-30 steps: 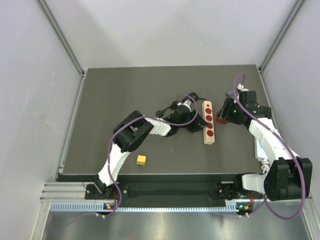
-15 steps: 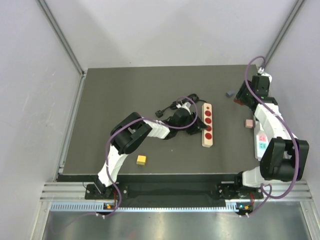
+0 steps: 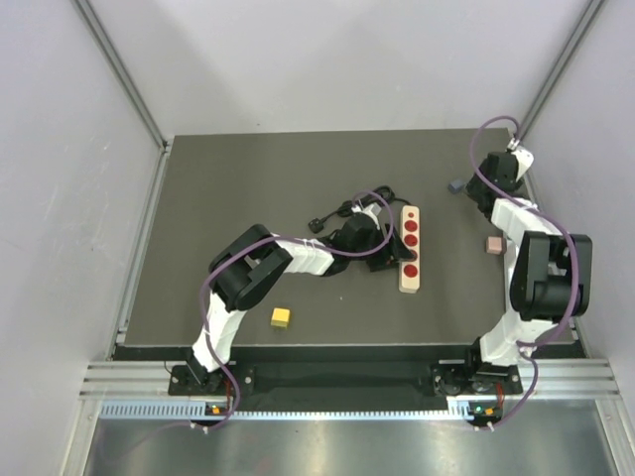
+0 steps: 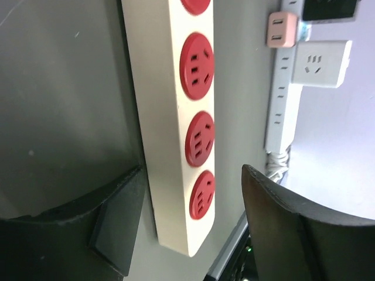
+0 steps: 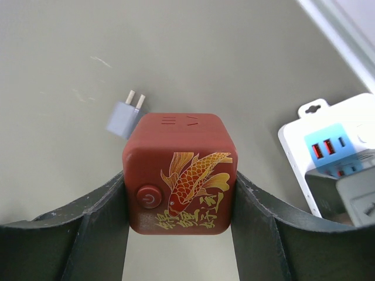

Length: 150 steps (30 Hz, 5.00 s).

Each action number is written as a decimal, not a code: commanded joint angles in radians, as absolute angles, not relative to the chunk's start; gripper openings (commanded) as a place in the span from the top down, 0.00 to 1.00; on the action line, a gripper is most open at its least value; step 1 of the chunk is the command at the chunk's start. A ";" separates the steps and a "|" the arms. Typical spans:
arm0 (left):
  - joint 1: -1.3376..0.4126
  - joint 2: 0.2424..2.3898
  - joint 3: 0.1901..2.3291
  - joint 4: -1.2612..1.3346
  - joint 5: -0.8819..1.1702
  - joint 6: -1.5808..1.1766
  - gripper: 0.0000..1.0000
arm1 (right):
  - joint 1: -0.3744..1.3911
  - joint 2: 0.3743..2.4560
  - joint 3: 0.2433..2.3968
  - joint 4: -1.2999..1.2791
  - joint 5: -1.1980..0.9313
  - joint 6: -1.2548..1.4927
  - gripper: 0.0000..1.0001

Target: Pull the plug off the socket

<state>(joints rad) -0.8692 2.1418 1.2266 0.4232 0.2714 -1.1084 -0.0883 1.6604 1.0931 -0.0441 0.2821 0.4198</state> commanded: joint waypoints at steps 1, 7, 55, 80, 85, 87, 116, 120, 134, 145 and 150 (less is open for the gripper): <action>-0.874 2.089 1.196 0.235 0.241 -1.026 0.28 | -0.091 1.677 1.115 0.072 0.331 0.425 0.89; -0.884 2.008 1.189 0.166 0.189 -0.959 0.29 | -0.091 1.726 1.135 0.075 0.334 0.405 0.82; -0.897 1.694 0.864 0.325 0.284 -0.930 0.32 | -0.017 1.896 1.335 -0.161 0.327 0.380 0.15; -0.911 1.559 0.784 0.293 0.344 -0.902 0.32 | -0.040 1.457 1.172 -0.511 0.446 0.420 0.12; -0.945 1.517 0.785 0.229 0.348 -0.894 0.32 | -0.112 1.335 1.065 -0.525 0.404 0.462 0.12; -0.963 1.506 0.799 0.212 0.339 -0.890 0.31 | -0.133 1.304 1.033 -0.535 0.394 0.472 0.12; -1.103 1.448 0.807 0.163 0.379 -0.807 0.30 | -0.649 0.969 0.739 -0.560 0.262 0.534 0.05; -1.103 1.503 0.867 0.166 0.439 -0.764 0.29 | -0.657 1.055 0.755 -0.528 0.232 0.511 0.05; -0.974 1.549 0.954 0.104 0.633 -0.658 0.29 | -0.647 1.075 0.747 -0.377 -0.041 0.331 0.00; -0.937 1.578 0.951 0.155 0.696 -0.689 0.29 | -0.405 1.253 0.893 -0.413 0.230 0.239 0.03; -0.934 1.583 0.953 0.152 0.692 -0.696 0.29 | -0.373 1.338 0.946 -0.440 0.291 0.222 0.09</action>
<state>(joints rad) -0.9409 1.5806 0.9363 0.1036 0.6697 -0.6876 -0.3836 1.3155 0.8799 -0.4519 0.2089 0.2565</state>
